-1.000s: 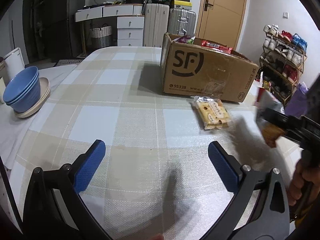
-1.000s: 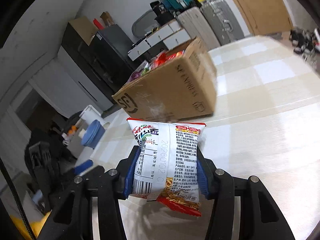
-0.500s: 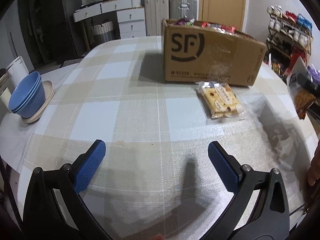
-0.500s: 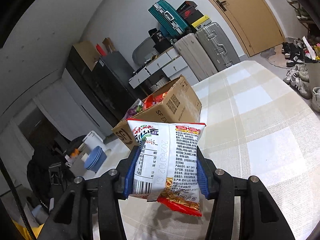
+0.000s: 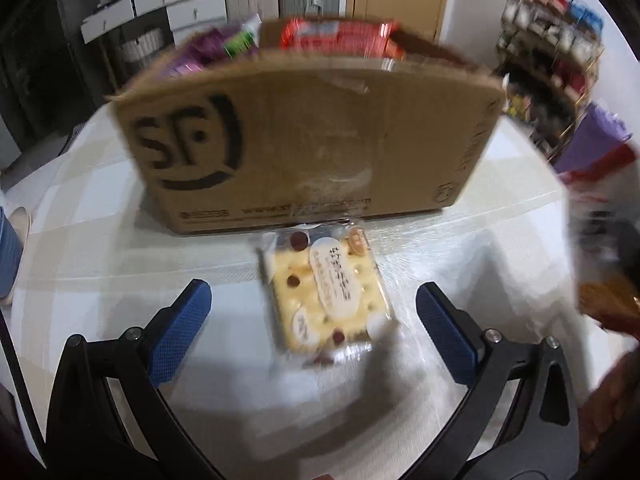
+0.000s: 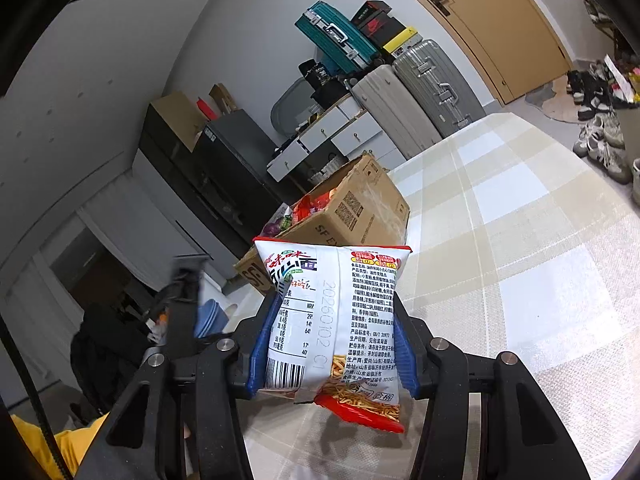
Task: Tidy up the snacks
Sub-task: 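Grasp the white-and-red snack bag with the right tool while the left approaches the cracker packet, then grasp the cream cracker packet with the left tool and lift it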
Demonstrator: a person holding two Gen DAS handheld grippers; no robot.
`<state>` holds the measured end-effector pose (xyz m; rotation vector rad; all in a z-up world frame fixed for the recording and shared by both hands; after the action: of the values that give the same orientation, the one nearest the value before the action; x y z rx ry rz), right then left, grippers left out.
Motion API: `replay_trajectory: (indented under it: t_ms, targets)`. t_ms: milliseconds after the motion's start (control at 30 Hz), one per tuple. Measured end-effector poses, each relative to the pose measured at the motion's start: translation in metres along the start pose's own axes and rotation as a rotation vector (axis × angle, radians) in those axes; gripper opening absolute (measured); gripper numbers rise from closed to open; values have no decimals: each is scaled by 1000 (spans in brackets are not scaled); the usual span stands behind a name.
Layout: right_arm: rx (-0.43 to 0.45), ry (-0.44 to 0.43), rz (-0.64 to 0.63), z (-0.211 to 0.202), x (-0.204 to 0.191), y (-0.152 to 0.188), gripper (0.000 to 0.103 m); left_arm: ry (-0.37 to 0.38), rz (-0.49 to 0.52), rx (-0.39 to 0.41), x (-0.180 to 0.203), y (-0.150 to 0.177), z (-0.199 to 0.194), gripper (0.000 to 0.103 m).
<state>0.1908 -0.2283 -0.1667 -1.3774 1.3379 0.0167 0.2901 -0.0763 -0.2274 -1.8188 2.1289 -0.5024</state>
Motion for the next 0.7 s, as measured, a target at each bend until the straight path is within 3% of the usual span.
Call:
replay_trajectory:
  t_ms: [100, 200, 267, 300, 333, 367, 700]
  targets:
    - [-3, -9, 5, 1, 1, 0, 52, 39, -53, -31, 1, -11, 11, 99]
    - [-7, -14, 4, 2, 0, 0, 52, -36, -78, -65, -3, -14, 19, 92]
    - [-7, -13, 5, 2, 1, 0, 52, -33, -80, -44, -2, -16, 16, 83]
    - [-7, -15, 7, 3, 1, 0, 52, -31, -74, -42, -1, -17, 14, 76]
    - [-9, -14, 7, 3, 1, 0, 52, -27, -70, -35, 0, -18, 12, 58]
    - [-10, -11, 10, 3, 1, 0, 52, -21, -59, -30, 2, -19, 9, 55]
    - [-10, 0, 11, 3, 1, 1, 52, -20, -12, -31, 6, -18, -2, 55]
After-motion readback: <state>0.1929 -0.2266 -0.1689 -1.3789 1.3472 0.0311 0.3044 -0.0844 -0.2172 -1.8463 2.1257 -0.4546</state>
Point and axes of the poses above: each gripper's, at about its wrist camera, not at the fingertips, and z roughly the way its jaws point, x to its right, y to its underside, the point moved 8 cm from there along z, roughly the way its jaws point, and after that the axes turned 8 degrees about -x, right-handed, at the moved point
